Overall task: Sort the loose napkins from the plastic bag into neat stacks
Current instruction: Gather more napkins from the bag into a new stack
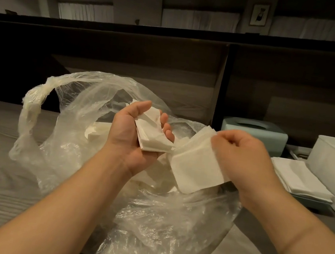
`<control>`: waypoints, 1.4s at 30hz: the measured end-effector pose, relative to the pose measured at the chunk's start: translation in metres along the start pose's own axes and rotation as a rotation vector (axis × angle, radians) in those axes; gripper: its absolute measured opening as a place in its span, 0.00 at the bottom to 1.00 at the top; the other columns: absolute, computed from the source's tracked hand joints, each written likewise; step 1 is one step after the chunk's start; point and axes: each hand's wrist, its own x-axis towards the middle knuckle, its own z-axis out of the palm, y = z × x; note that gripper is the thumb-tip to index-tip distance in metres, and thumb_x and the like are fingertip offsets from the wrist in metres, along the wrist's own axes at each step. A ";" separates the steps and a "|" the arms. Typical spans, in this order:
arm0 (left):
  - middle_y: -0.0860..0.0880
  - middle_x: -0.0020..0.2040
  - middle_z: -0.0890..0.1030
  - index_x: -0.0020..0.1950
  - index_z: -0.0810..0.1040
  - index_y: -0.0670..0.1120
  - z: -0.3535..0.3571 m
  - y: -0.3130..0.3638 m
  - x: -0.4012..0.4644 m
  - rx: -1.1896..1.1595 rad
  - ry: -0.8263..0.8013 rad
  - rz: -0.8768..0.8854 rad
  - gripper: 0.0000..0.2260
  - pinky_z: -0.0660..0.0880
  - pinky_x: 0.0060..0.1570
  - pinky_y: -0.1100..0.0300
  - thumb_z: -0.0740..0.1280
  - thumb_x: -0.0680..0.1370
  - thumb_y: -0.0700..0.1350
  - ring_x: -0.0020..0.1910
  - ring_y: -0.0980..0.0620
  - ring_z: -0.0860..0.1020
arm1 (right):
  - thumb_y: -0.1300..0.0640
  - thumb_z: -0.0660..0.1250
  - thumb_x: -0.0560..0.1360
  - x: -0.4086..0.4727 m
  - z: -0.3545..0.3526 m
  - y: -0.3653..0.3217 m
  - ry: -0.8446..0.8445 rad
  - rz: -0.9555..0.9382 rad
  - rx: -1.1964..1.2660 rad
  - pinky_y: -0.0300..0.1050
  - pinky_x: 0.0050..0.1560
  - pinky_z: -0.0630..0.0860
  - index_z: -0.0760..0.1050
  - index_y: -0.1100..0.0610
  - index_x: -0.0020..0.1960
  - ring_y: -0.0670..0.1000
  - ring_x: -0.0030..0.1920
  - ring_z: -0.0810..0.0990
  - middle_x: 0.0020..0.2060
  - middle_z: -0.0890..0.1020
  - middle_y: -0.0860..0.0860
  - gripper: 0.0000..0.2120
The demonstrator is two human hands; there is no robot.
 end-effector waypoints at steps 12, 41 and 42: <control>0.44 0.46 0.78 0.58 0.76 0.40 0.000 -0.001 -0.001 0.007 -0.015 -0.026 0.17 0.72 0.45 0.59 0.70 0.72 0.46 0.38 0.48 0.75 | 0.56 0.71 0.78 -0.006 -0.003 -0.012 -0.169 0.032 0.219 0.47 0.37 0.81 0.84 0.50 0.49 0.52 0.42 0.86 0.41 0.87 0.49 0.04; 0.45 0.48 0.85 0.53 0.87 0.45 0.000 -0.014 -0.010 0.600 -0.294 -0.251 0.20 0.82 0.43 0.56 0.63 0.82 0.58 0.43 0.48 0.84 | 0.55 0.71 0.70 -0.009 -0.018 -0.026 -0.509 0.038 0.590 0.45 0.43 0.83 0.82 0.58 0.59 0.53 0.47 0.86 0.48 0.87 0.54 0.18; 0.45 0.49 0.85 0.55 0.87 0.45 0.000 -0.014 -0.010 0.609 -0.310 -0.247 0.20 0.82 0.45 0.55 0.63 0.81 0.59 0.45 0.48 0.84 | 0.54 0.72 0.69 -0.009 -0.018 -0.025 -0.477 0.015 0.519 0.43 0.42 0.83 0.83 0.57 0.57 0.52 0.46 0.86 0.48 0.87 0.53 0.17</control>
